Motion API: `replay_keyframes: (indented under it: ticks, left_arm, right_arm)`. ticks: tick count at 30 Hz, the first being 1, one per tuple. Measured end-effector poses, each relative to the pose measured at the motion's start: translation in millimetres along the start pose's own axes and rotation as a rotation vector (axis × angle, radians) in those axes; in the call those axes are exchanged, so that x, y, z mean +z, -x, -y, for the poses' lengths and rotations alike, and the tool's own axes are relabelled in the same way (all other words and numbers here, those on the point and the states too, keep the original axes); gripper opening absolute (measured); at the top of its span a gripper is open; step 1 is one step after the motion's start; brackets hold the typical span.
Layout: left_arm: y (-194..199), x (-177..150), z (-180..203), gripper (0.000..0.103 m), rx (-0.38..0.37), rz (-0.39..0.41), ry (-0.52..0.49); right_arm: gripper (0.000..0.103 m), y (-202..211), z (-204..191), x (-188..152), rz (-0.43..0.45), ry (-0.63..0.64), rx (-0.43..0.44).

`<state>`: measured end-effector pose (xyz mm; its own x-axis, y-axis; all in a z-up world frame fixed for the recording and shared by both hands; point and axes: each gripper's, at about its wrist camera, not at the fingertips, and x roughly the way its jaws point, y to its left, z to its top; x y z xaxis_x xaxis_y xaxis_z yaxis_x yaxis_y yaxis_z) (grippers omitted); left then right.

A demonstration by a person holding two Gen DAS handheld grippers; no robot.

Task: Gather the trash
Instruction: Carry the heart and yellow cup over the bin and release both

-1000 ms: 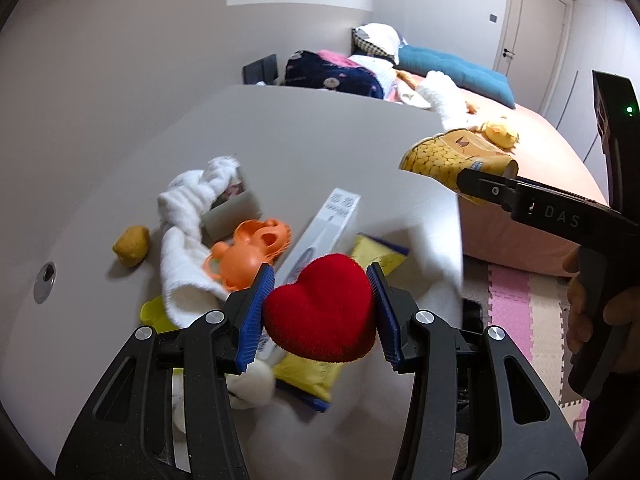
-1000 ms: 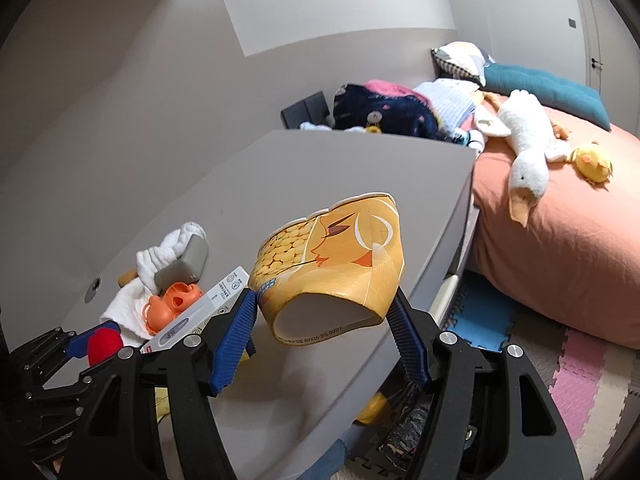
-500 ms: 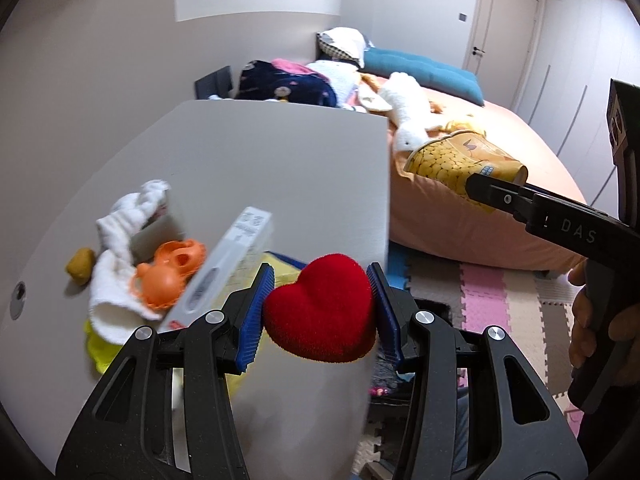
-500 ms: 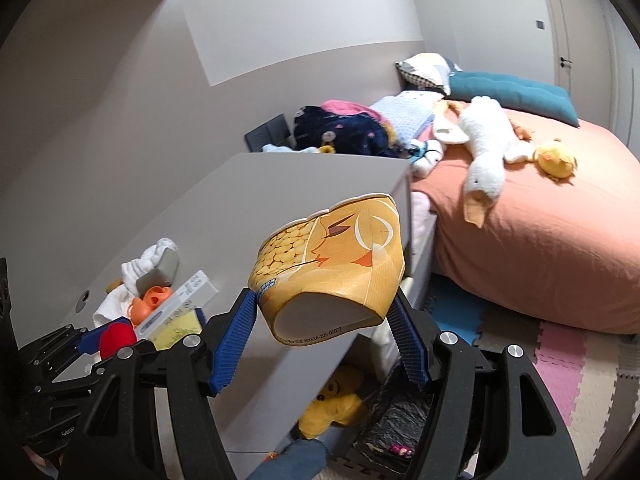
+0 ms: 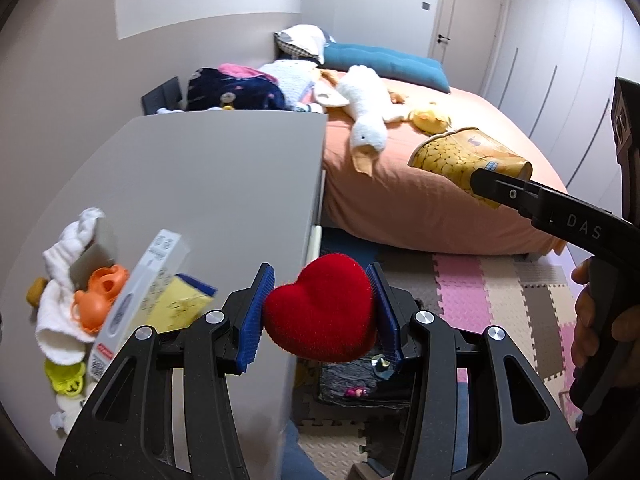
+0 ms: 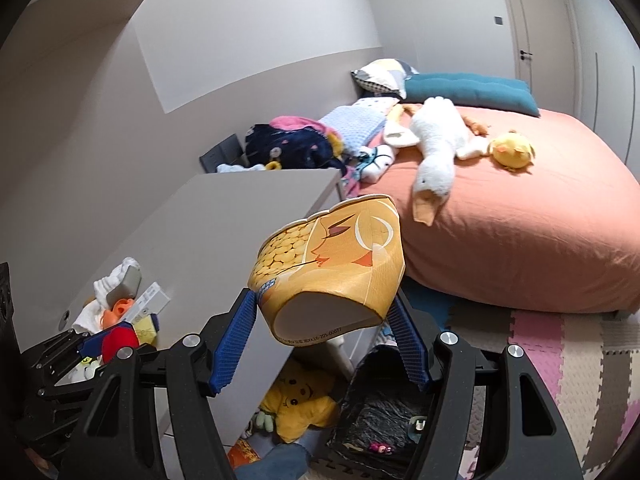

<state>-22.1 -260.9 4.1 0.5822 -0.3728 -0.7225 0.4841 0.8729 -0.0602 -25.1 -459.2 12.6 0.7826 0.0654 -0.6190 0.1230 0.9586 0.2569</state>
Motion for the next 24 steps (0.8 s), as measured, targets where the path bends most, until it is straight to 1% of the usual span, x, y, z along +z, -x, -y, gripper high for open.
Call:
replay_keyframes:
  ticks: [17,24]
  left_arm:
    - [-28.9,16.8,61.2,0.047,-0.09,-0.033,-0.1]
    - [-39.3,18.4,85.5,0.047,-0.132,-0.054,-0.132]
  right_arm:
    - [0.067,30.7,61.2,-5.1,0.032,-0.074,-0.091]
    - [0.068,40.6,84.2,-9.7,0.034,-0.1,-0.136]
